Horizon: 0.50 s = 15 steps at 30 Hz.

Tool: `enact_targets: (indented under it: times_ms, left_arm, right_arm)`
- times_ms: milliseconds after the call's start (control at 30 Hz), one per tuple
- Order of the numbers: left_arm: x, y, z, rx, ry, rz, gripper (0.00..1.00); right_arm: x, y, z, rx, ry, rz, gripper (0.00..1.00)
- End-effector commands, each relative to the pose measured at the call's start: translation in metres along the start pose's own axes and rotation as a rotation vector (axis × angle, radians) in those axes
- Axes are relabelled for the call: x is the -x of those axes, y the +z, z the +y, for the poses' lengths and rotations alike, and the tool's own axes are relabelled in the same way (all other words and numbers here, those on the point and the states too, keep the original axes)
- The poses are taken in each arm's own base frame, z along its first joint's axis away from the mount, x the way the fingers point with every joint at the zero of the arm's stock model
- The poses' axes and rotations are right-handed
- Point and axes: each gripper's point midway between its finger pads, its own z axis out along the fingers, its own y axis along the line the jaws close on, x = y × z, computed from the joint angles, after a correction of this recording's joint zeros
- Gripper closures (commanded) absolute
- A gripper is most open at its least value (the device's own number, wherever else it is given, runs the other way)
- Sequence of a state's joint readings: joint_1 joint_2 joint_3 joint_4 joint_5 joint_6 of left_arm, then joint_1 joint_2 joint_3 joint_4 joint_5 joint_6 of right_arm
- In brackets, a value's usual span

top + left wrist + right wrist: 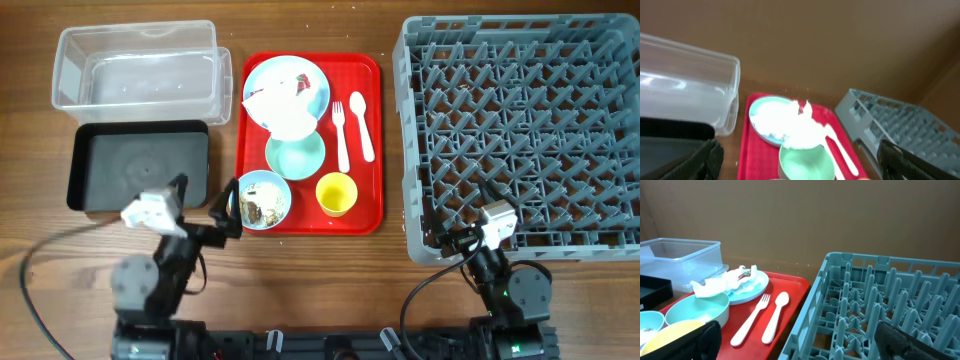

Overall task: Sort waste into correct bins and load items into the dishwasher rack
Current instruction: 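Reach the left gripper to the white plate holding tissue and wrapper, then lift the plate with the left gripper and tip trash into the clear bin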

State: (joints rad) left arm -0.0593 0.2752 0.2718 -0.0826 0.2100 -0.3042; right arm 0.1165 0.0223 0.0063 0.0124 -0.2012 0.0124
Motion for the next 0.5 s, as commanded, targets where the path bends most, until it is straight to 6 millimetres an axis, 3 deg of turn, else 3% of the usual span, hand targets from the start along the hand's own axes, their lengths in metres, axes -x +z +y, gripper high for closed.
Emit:
enact_targets:
  times_ms: [0,100,200,333,467]
  left_arm:
    - [0.047,0.021,-0.019,-0.002,0.053,0.082,0.0]
    - [0.075,0.062,-0.027,0.04,0.094,0.284,0.0]
    - [0.075,0.11,-0.03,0.078,0.145,0.584,0.0]
    - [0.037,0.161,-0.034,0.113,0.113,0.907,0.0]
    - [-0.011,0.213,-0.038,0.044,0.09,0.954,0.0]
  right_arm:
    - [0.001,0.0,-0.002,-0.009,-0.012,-0.003,0.0]
    - [0.001,0.0,-0.002,-0.009,-0.012,-0.003,0.0]
    - [0.001,0.0,-0.002,-0.009,-0.012,-0.003,0.0]
    - [0.001,0.0,-0.002,-0.009,-0.012,-0.003,0.0]
    - [0.001,0.0,-0.002,-0.009,-0.012,-0.003,0.0]
